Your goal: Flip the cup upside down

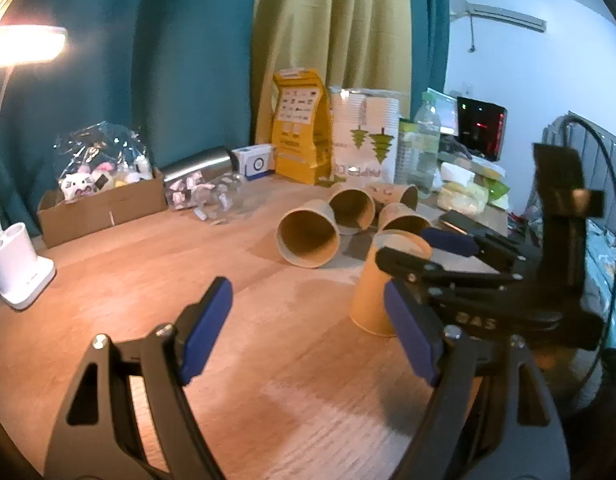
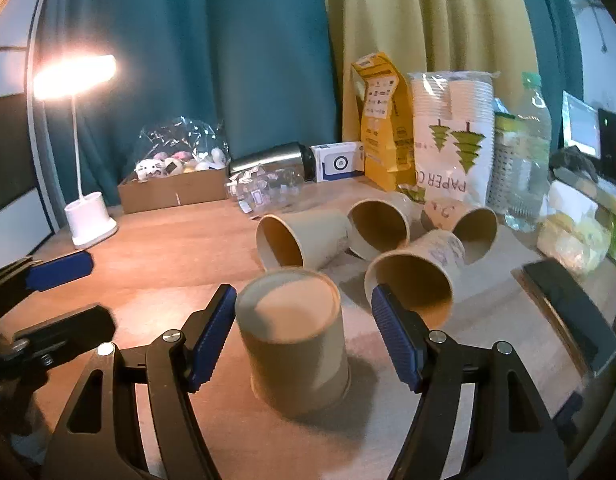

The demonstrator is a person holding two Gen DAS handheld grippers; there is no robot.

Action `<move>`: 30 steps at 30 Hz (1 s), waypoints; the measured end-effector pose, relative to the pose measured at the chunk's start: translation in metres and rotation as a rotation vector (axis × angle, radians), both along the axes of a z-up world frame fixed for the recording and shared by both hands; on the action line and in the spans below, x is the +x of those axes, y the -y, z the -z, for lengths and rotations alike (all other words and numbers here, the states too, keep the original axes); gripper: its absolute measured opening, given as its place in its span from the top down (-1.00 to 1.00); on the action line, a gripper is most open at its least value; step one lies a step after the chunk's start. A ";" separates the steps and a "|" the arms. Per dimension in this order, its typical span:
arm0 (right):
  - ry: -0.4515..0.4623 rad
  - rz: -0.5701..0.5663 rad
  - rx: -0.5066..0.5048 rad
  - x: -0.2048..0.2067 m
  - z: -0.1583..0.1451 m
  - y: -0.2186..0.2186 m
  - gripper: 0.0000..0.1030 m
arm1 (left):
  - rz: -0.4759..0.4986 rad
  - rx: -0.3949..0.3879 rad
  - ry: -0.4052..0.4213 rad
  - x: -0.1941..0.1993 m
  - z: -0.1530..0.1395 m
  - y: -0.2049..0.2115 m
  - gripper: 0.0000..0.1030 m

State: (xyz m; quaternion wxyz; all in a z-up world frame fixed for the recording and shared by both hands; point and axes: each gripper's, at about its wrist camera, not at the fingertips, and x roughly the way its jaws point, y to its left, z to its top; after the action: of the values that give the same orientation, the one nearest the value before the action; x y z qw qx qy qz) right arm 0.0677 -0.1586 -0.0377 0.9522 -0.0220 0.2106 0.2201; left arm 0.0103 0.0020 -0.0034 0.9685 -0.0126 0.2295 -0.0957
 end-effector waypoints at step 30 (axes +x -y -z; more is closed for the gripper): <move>-0.033 0.015 0.059 -0.049 -0.003 0.028 -0.44 | 0.026 0.114 0.073 -0.021 -0.003 0.025 -0.81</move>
State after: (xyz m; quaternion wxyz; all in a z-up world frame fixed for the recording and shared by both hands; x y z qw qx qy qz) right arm 0.0184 -0.1869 -0.0352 0.9505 0.0111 0.2197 0.2193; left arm -0.0105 -0.0227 -0.0002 0.9741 0.0492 0.1992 -0.0954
